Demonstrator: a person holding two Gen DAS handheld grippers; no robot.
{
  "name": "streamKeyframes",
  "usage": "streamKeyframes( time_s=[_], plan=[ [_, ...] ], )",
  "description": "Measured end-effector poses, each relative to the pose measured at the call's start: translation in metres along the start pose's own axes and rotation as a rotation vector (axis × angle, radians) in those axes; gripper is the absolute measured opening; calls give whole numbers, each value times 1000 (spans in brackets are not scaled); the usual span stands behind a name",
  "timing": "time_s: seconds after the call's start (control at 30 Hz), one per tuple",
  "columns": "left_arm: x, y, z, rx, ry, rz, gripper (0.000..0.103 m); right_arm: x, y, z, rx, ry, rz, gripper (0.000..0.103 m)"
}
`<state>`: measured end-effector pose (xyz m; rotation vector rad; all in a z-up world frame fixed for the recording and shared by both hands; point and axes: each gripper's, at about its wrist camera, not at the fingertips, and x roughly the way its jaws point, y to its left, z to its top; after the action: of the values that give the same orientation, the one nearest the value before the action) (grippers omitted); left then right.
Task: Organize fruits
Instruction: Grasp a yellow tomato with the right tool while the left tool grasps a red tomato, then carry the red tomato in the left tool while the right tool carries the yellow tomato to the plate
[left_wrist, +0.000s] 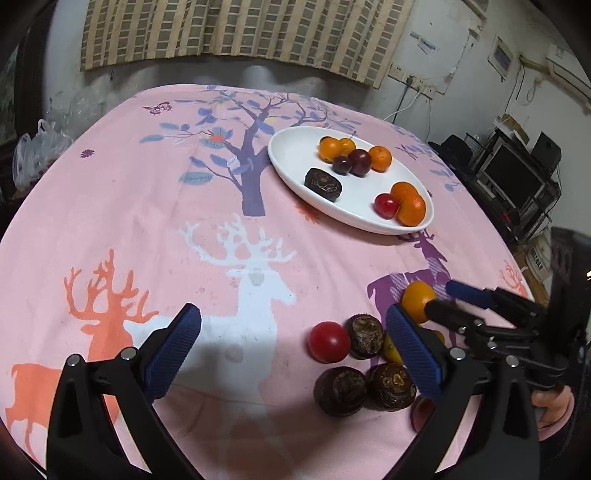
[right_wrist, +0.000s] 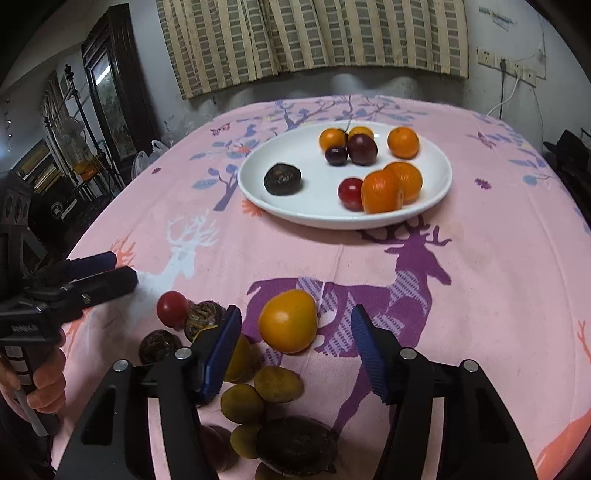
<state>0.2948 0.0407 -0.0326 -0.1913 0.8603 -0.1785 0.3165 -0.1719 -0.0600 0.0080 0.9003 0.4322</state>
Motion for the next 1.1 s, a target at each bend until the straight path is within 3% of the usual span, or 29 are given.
streamKeyframes(
  time_s=[0.17, 0.27, 0.33, 0.4, 0.47, 0.73, 0.97, 1.03, 1.07, 1.1],
  plan=[
    [-1, 3, -1, -11, -19, -6, 98, 15, 1, -1, 4, 41, 40, 38],
    [4, 1, -3, -3, -1, -28, 98, 10, -2, -1, 19, 21, 49, 37],
    [7, -3, -4, 19, 14, -36, 87, 0, -4, 1, 25, -22, 39, 37],
    [15, -8, -7, 52, 50, -42, 63, -7, -4, 2, 17, -51, 23, 37],
    [23, -11, -10, 70, 82, -40, 55, -10, -4, 3, 16, -57, 32, 37],
    [41, -17, -18, 103, 150, -55, 49, -9, -5, 4, 17, -49, 23, 38],
    [45, -10, -18, 88, 155, -98, 43, -13, -4, 3, 12, -63, 18, 38],
    [46, -12, -18, 97, 157, -107, 38, -14, -4, 4, 14, -65, 17, 38],
    [46, -14, -19, 105, 160, -117, 29, -15, -4, 4, 13, -68, 17, 38],
    [45, -20, -21, 128, 157, -103, 30, -15, -4, 4, 12, -70, 17, 38]
  ],
)
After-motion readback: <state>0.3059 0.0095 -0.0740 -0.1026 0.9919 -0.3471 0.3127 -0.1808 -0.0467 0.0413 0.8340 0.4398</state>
